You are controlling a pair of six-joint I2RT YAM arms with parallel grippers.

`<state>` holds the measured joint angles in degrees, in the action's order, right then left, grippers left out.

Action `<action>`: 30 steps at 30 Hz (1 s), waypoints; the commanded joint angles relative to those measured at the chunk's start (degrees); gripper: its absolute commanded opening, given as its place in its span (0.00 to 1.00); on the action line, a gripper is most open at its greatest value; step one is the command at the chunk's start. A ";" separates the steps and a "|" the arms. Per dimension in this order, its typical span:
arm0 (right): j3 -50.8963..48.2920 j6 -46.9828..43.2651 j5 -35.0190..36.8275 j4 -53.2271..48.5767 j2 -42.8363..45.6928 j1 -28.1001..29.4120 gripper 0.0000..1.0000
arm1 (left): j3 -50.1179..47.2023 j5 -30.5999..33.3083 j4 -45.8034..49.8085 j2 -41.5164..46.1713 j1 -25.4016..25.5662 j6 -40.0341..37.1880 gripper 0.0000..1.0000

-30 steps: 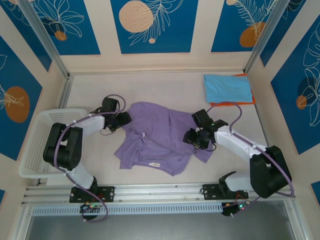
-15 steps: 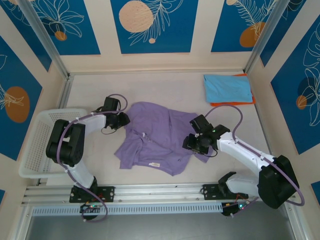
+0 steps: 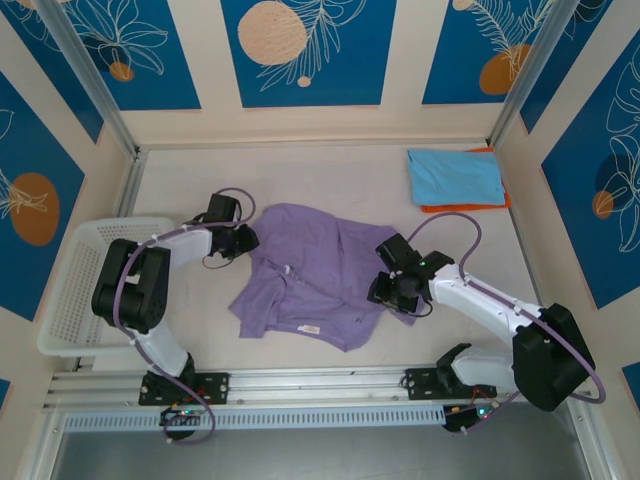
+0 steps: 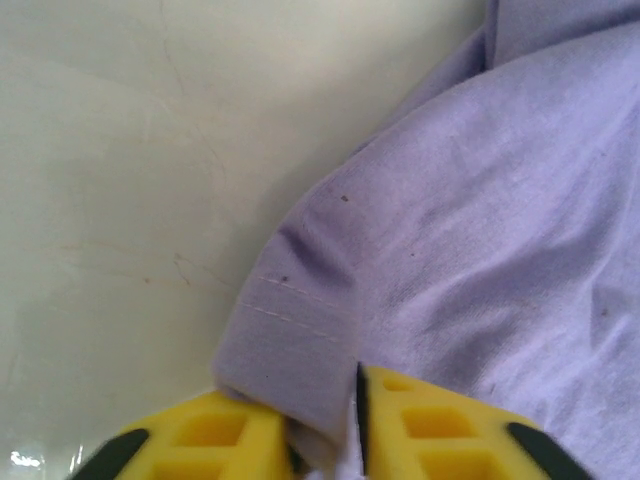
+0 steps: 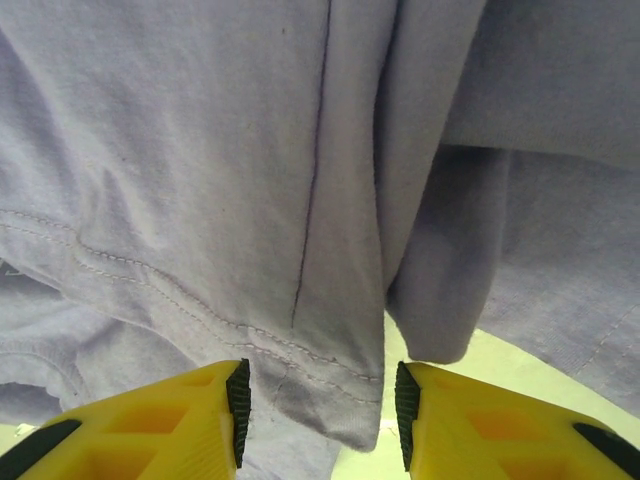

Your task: Fold and stack the t-shirts

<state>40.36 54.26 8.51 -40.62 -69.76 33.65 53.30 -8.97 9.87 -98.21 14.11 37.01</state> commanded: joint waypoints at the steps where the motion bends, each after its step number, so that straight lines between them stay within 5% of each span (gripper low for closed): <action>1: -1.14 1.76 1.11 -1.83 0.62 0.36 0.45 | 0.93 -0.34 0.63 2.35 -0.13 -1.21 0.30; 10: -2.18 2.33 0.01 -0.54 0.50 0.63 0.41 | 1.02 -0.70 0.33 1.97 -0.13 -1.24 0.24; 23: -2.21 2.51 -0.73 -0.06 1.02 0.72 0.14 | 0.94 0.67 0.85 3.54 0.78 -1.76 0.01; 30: -2.05 2.45 -1.63 1.17 4.35 0.63 0.00 | 0.28 3.96 1.02 8.89 2.67 -3.24 0.00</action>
<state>38.54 56.18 8.34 -39.88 -68.53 33.98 53.30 -7.22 10.33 -93.21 15.64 35.38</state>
